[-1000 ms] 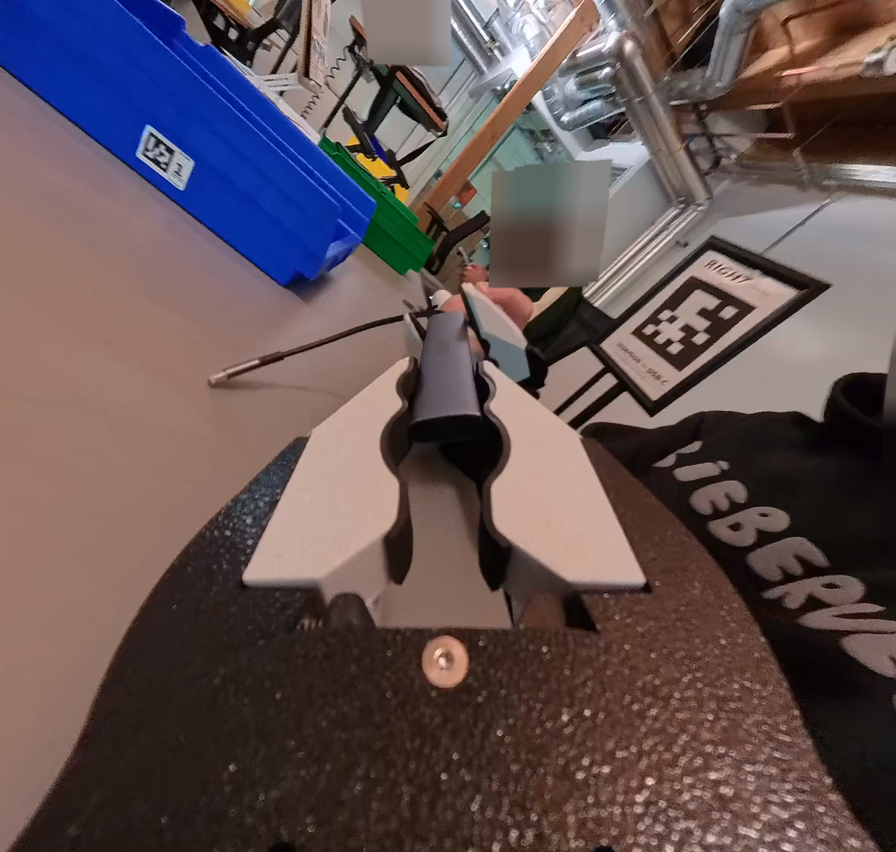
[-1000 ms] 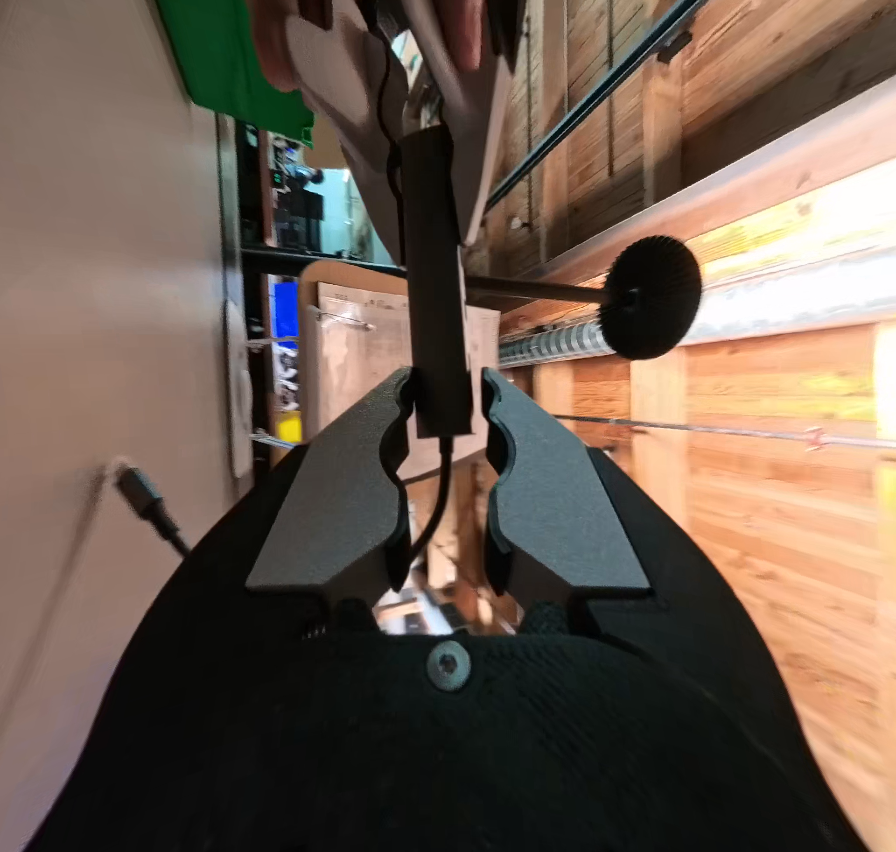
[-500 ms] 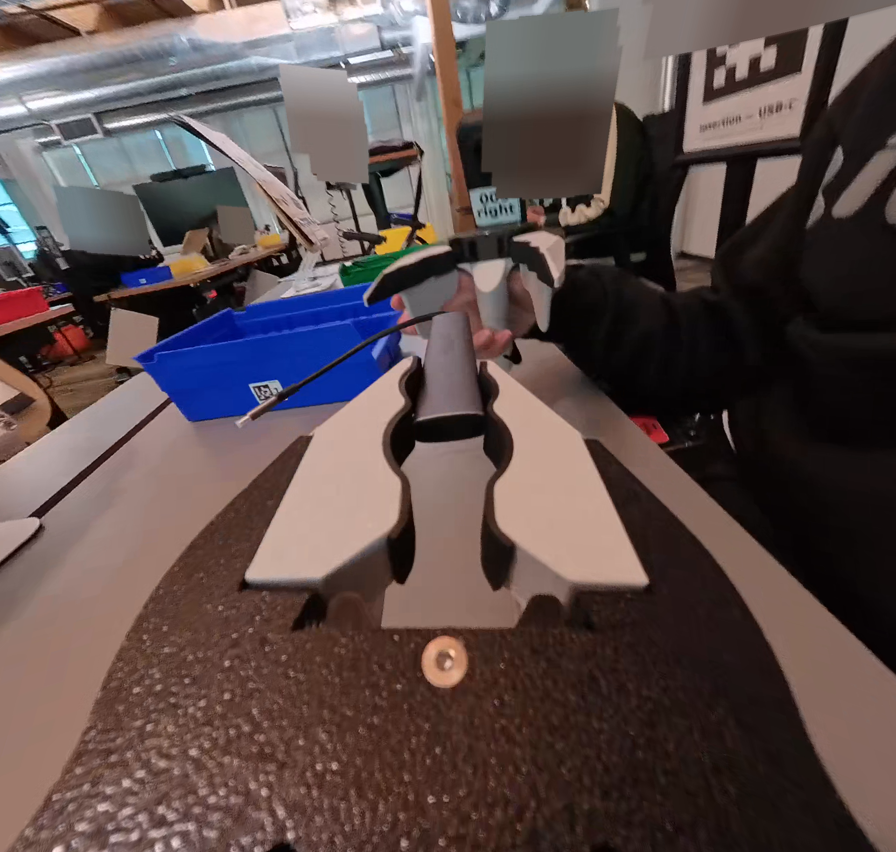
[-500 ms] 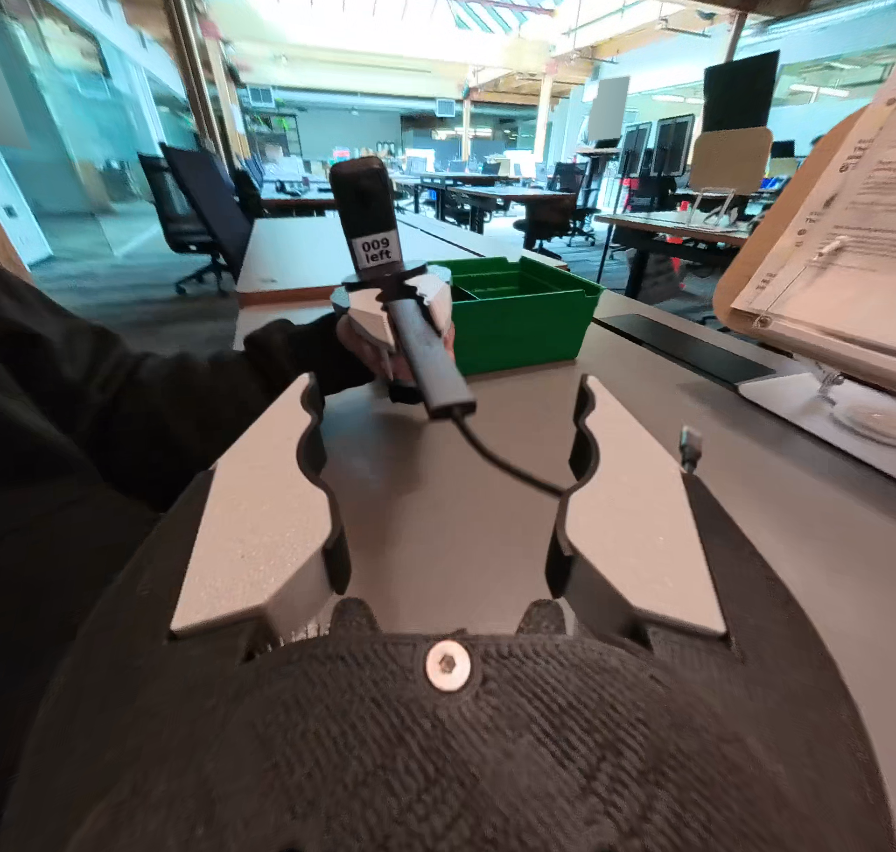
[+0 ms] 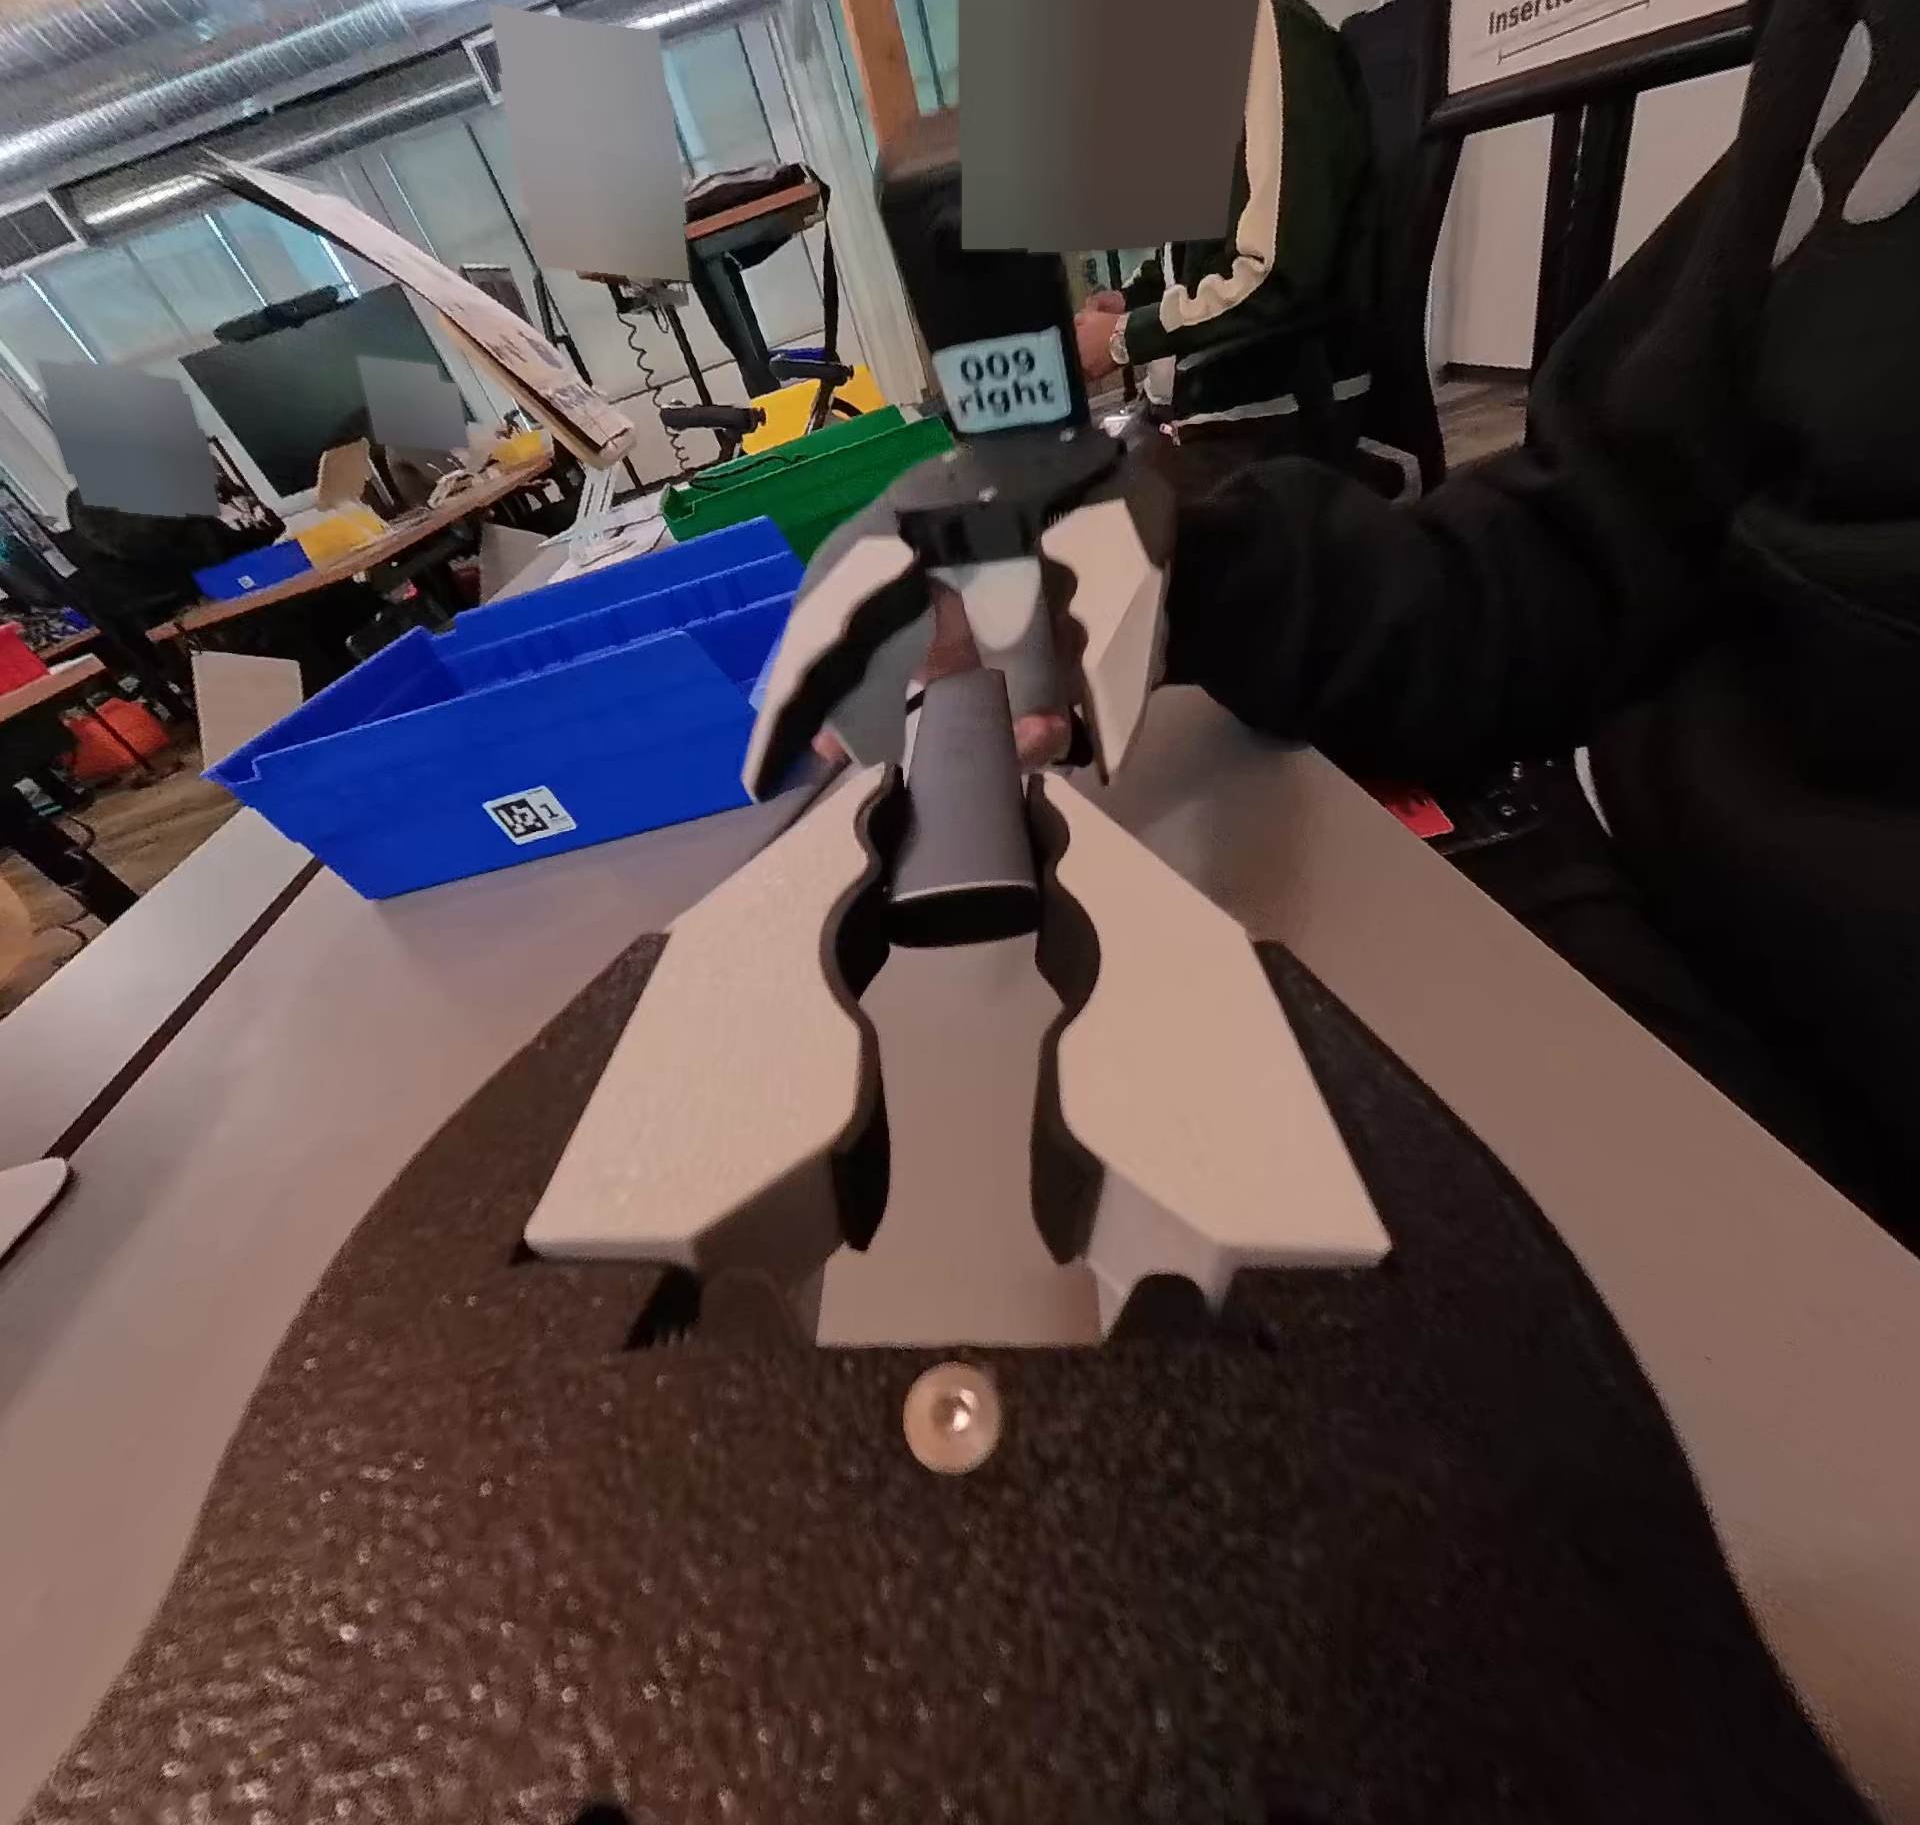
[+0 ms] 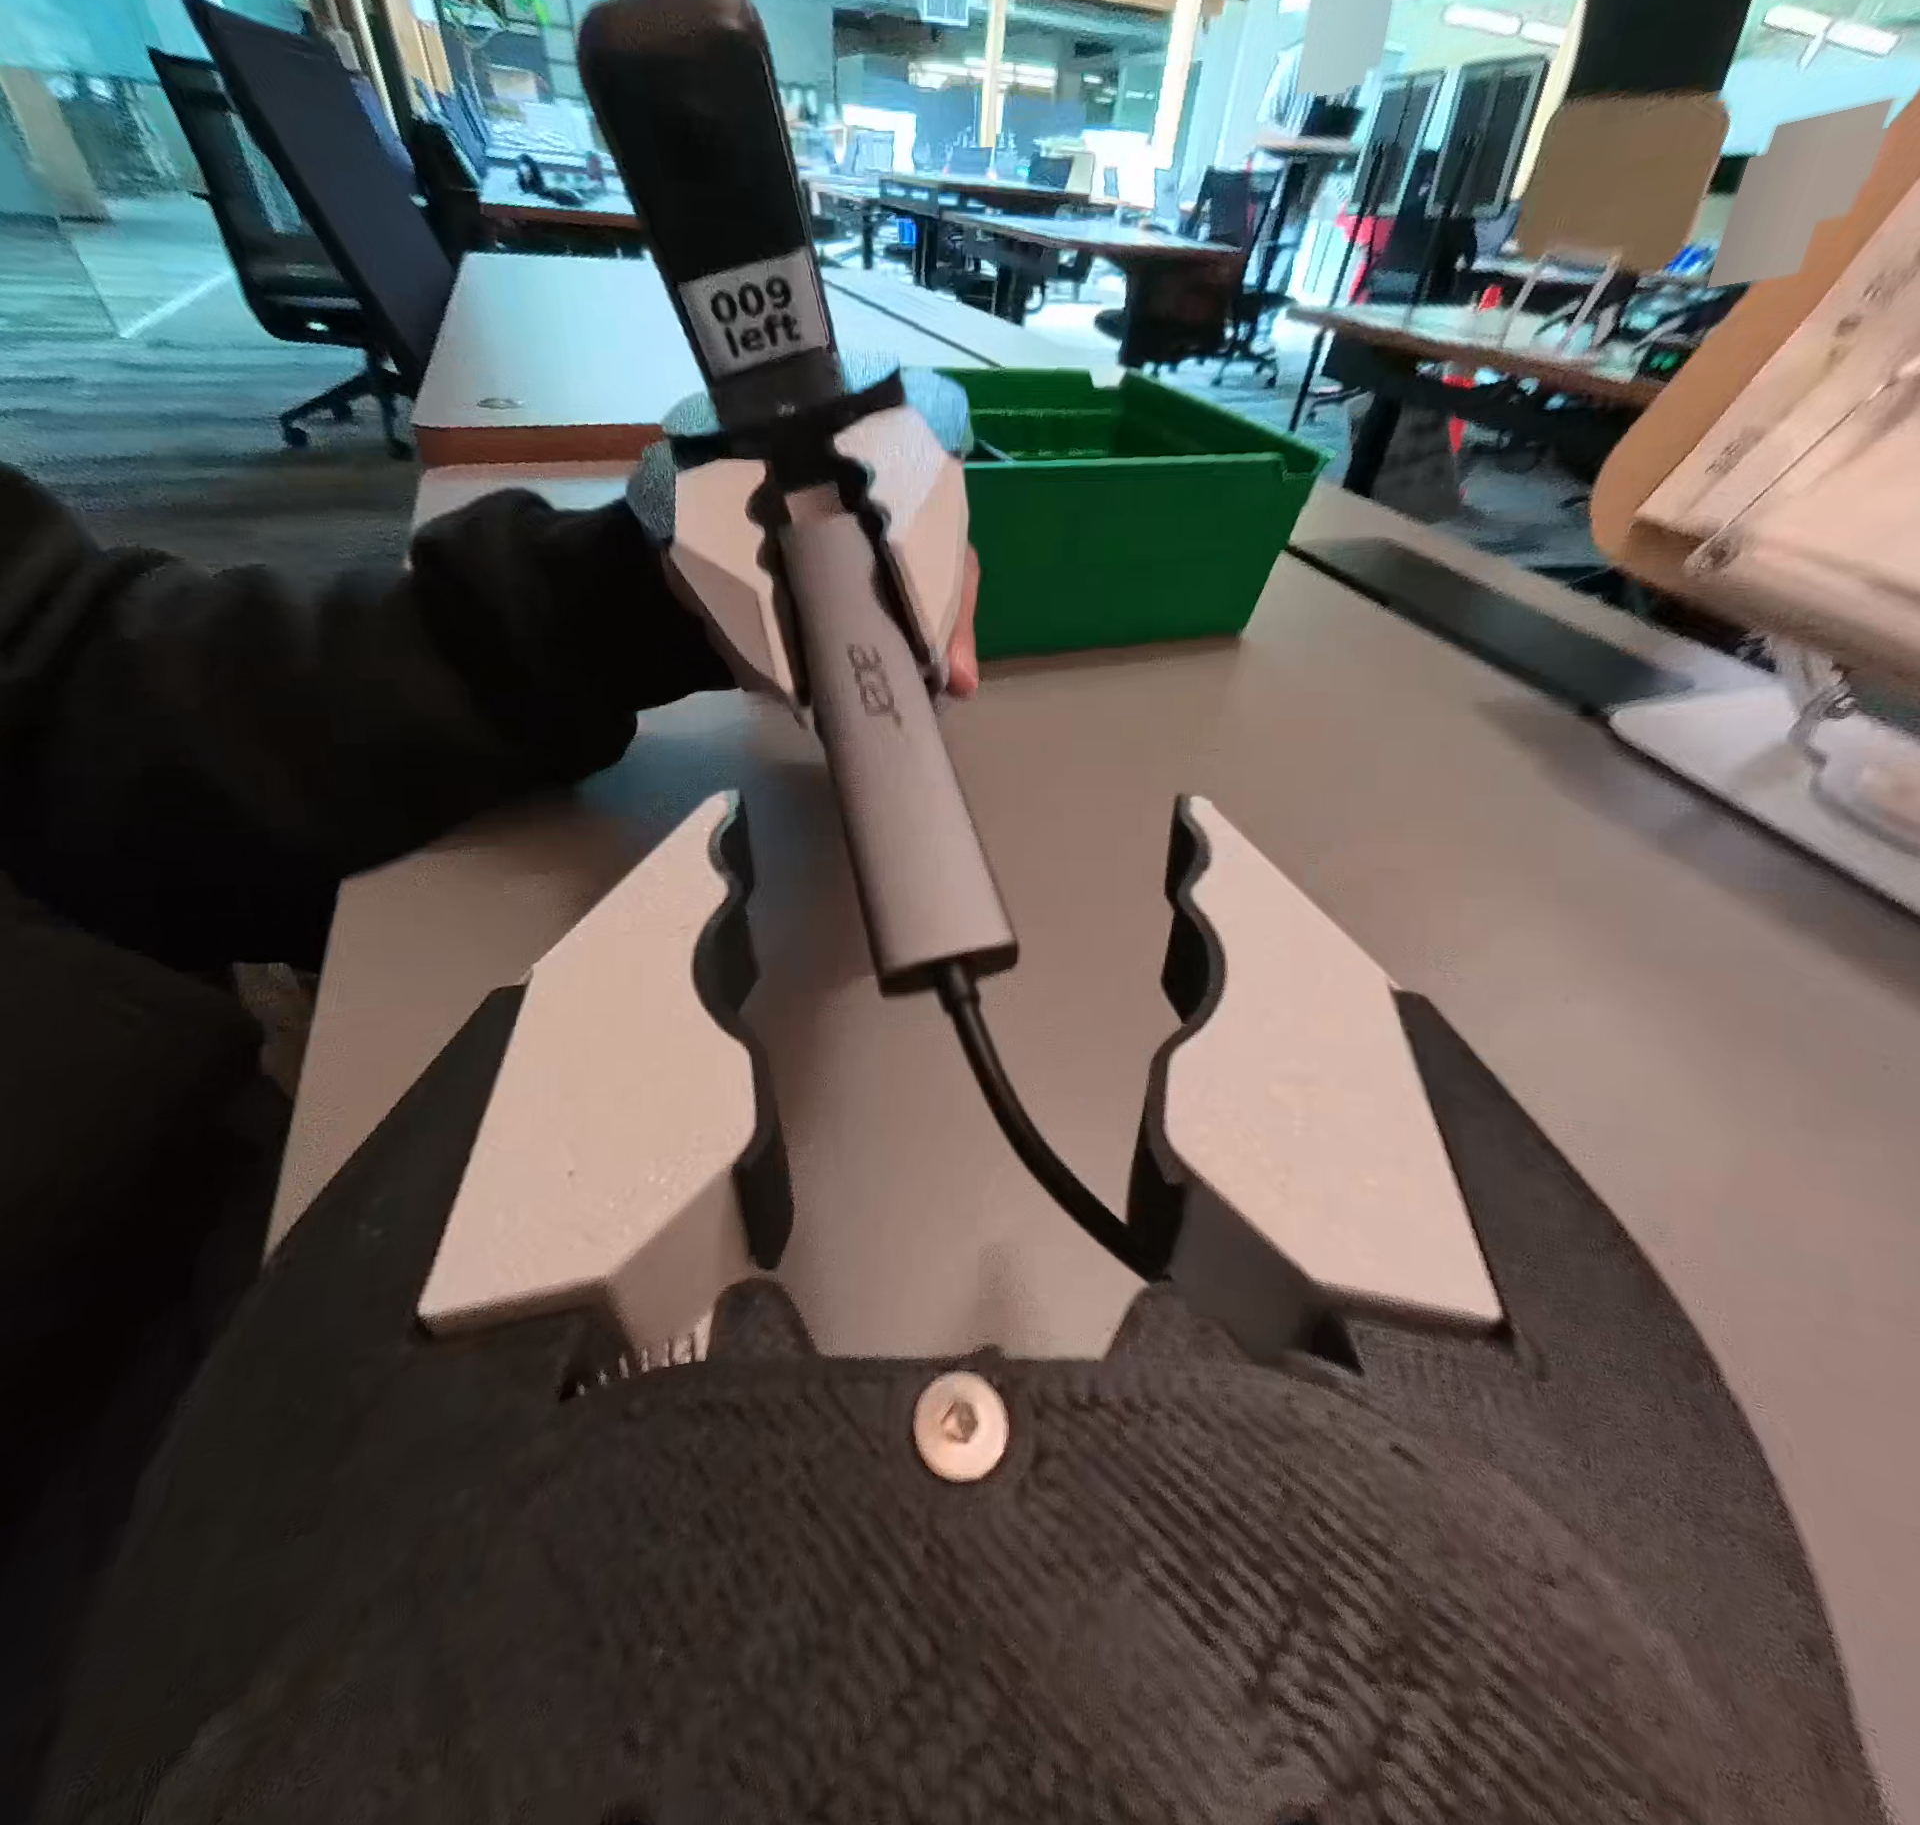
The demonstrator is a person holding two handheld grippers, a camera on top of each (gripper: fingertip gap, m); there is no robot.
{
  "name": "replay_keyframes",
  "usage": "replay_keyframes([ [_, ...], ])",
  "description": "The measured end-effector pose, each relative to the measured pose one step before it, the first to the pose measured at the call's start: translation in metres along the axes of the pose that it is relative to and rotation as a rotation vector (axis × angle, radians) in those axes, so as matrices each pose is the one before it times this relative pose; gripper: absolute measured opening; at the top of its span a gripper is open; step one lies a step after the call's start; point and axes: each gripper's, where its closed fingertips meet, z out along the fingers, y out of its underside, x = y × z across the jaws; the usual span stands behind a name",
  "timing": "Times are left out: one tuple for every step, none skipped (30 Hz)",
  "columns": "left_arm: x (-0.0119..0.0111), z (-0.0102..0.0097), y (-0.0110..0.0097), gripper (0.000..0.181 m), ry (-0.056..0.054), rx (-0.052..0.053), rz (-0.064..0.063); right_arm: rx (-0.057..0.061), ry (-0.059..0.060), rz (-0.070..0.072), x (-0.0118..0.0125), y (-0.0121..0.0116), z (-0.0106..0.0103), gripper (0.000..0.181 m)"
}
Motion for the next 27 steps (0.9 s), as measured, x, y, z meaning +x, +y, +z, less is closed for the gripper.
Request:
replay_keyframes([
  [-0.00046, -0.00045, 0.00003, 0.021, -0.0037, 0.0003, 0.0021, 0.0020, -0.0121, 0.0197, -0.00036, 0.00421, 0.00104, 0.075],
  [0.00025, -0.00019, 0.00157, 0.021, 0.0009, -0.0088, 0.0010, 0.0093, -0.0016, 0.0111, 0.00062, 0.00217, 0.00094, 0.072],
  [0.00022, -0.00013, 0.00094, 0.021, 0.0008, -0.0041, 0.0003, 0.0055, -0.0002, 0.0067, 0.00083, 0.00197, 0.00062, 0.064],
  [0.00026, -0.00001, 0.00024, 0.021, 0.0014, -0.0003, -0.0002, 0.0035, -0.0086, 0.0012, -0.00035, 0.00158, 0.00008, 0.055],
  [0.00035, -0.00005, 0.00016, 0.021, 0.0027, 0.0006, -0.0011, 0.0133, -0.0094, -0.0012, -0.00082, -0.00040, -0.00033, 0.049],
  [-0.00024, 0.00012, -0.00036, 0.021, -0.0009, 0.0039, -0.0015, 0.0196, -0.0067, 0.0028, -0.00038, -0.00144, -0.00044, 0.042],
  [-0.00046, 0.00008, -0.00055, 0.021, -0.0017, 0.0053, -0.0003, 0.0159, -0.0162, 0.0083, -0.00195, -0.00124, 0.00009, 0.038],
  [0.00036, 0.00008, -0.00050, 0.021, 0.0033, 0.0039, 0.0000, 0.0145, -0.0203, 0.0105, -0.00289, -0.00092, 0.00061, 0.035],
  [0.00028, -0.00023, -0.00009, 0.021, 0.0027, 0.0032, 0.0002, 0.0168, -0.0151, 0.0092, -0.00222, -0.00154, 0.00059, 0.032],
  [-0.00008, -0.00040, -0.00055, 0.021, 0.0008, 0.0064, -0.0019, 0.0180, -0.0214, 0.0039, -0.00305, -0.00190, 0.00022, 0.027],
  [0.00065, -0.00072, -0.00092, 0.021, 0.0055, 0.0083, -0.0024, 0.0186, -0.0180, 0.0110, -0.00231, -0.00222, -0.00002, 0.026],
  [0.00044, -0.00040, -0.00092, 0.021, 0.0024, 0.0088, 0.0008, 0.0202, -0.0139, 0.0178, -0.00112, -0.00271, -0.00018, 0.025],
  [-0.00029, -0.00006, -0.00100, 0.021, -0.0017, 0.0090, -0.0003, 0.0265, -0.0085, 0.0183, -0.00045, -0.00347, -0.00020, 0.025],
  [0.00009, -0.00017, -0.00107, 0.021, 0.0013, 0.0099, -0.0032, 0.0189, -0.0128, 0.0116, -0.00133, -0.00219, 0.00019, 0.024],
  [0.00005, -0.00043, -0.00076, 0.021, 0.0035, 0.0075, -0.0082, 0.0046, -0.0066, -0.0025, -0.00078, -0.00043, 0.00053, 0.023],
  [-0.00042, -0.00062, -0.00057, 0.021, 0.0005, 0.0084, -0.0091, 0.0022, -0.0036, -0.0019, -0.00057, -0.00087, 0.00058, 0.023],
  [-0.00097, -0.00049, -0.00144, 0.022, -0.0032, 0.0132, -0.0163, 0.0141, -0.0063, 0.0063, -0.00083, -0.00296, 0.00032, 0.022],
  [-0.00268, -0.00010, -0.00220, 0.024, -0.0120, 0.0176, -0.0289, 0.0241, 0.0097, -0.0030, 0.00138, -0.00401, 0.00021, 0.021],
  [-0.00577, 0.00003, -0.00083, 0.027, -0.0299, 0.0114, -0.0386, 0.0136, 0.0309, -0.0127, 0.00435, -0.00186, 0.00018, 0.021],
  [-0.00953, -0.00058, 0.00066, 0.032, -0.0555, 0.0050, -0.0437, 0.0130, 0.0510, -0.0266, 0.00692, -0.00172, -0.00093, 0.021],
  [-0.01065, -0.00170, -0.00040, 0.039, -0.0651, 0.0088, -0.0427, 0.0193, 0.0556, -0.0290, 0.00763, -0.00347, -0.00261, 0.021],
  [-0.00815, -0.00244, -0.00415, 0.055, -0.0505, 0.0234, -0.0402, 0.0215, 0.0383, -0.0158, 0.00615, -0.00452, -0.00351, 0.022],
  [-0.00448, -0.00289, -0.00621, 0.057, -0.0247, 0.0299, -0.0469, 0.0223, 0.0272, -0.0119, 0.00549, -0.00414, -0.00407, 0.022],
  [-0.00220, -0.00270, -0.00671, 0.058, -0.0072, 0.0282, -0.0573, 0.0148, 0.0368, -0.0069, 0.00727, -0.00220, -0.00370, 0.021],
  [-0.00461, -0.00159, -0.00638, 0.058, -0.0228, 0.0198, -0.0687, -0.0032, 0.0333, -0.0007, 0.00716, 0.00076, -0.00262, 0.021],
  [-0.00989, -0.00050, -0.00419, 0.056, -0.0563, 0.0056, -0.0785, -0.0115, 0.0309, -0.0135, 0.00590, 0.00168, -0.00177, 0.021],
  [-0.01187, 0.00036, -0.00086, 0.057, -0.0684, -0.0105, -0.0887, -0.0049, 0.0457, -0.0383, 0.00590, -0.00002, -0.00119, 0.021],
])
